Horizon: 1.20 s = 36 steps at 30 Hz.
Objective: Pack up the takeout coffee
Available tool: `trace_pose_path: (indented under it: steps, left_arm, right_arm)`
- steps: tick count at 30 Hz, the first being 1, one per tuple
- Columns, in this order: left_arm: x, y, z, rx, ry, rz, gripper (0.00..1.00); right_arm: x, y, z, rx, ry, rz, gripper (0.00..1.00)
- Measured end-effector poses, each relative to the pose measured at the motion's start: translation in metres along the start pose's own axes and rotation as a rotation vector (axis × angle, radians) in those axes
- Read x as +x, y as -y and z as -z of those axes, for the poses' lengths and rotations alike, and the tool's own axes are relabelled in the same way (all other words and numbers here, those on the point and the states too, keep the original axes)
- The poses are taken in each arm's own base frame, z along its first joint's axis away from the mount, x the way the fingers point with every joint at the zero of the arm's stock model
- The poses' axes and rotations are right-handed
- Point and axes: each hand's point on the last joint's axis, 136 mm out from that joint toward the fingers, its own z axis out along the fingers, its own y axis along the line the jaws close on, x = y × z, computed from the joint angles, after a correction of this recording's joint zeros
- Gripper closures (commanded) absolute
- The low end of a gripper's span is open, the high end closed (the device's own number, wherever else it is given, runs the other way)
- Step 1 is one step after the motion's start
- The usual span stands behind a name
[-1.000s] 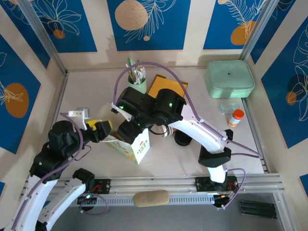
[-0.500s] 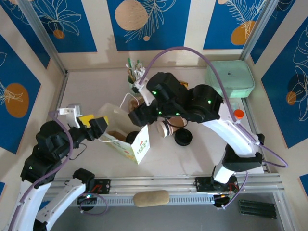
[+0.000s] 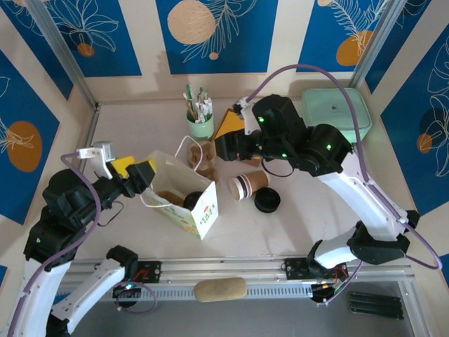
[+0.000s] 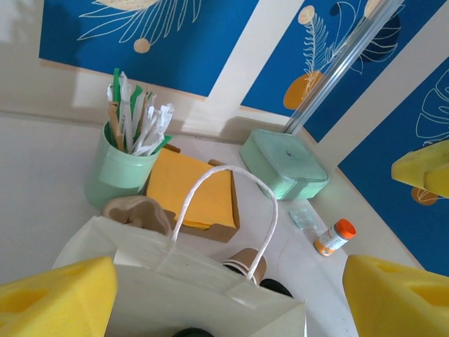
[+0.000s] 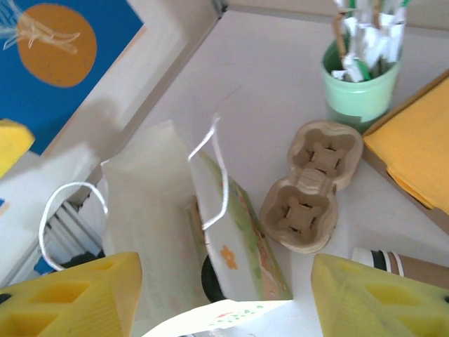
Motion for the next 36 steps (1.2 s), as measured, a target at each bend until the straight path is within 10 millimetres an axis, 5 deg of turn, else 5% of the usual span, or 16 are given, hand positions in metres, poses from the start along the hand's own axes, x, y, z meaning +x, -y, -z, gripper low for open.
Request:
trace_pose_path:
  steps: [10,16,24,32,36]
  left_arm:
    - [-0.004,-0.002,-0.042,-0.021,-0.071,-0.001,0.15]
    - [-0.009,-0.013,-0.064,-0.102,-0.119,-0.019,0.10]
    - [-0.003,-0.041,-0.098,-0.243,-0.207,-0.068,0.05]
    - [-0.029,-0.061,-0.116,-0.350,-0.188,-0.128,0.00]
    - [-0.035,-0.074,-0.120,-0.388,-0.185,-0.129,0.01]
  right_arm:
    - [-0.014,0.075,0.022,0.070,0.113,-0.253,0.35]
    - [-0.013,0.102,0.004,0.070,0.077,-0.346,0.40]
    - [-0.016,0.119,-0.088,0.010,-0.074,-0.390,0.51]
    - [-0.032,0.126,-0.193,-0.083,-0.160,-0.389,0.60]
    - [-0.041,0.122,-0.230,-0.115,-0.173,-0.374,0.63]
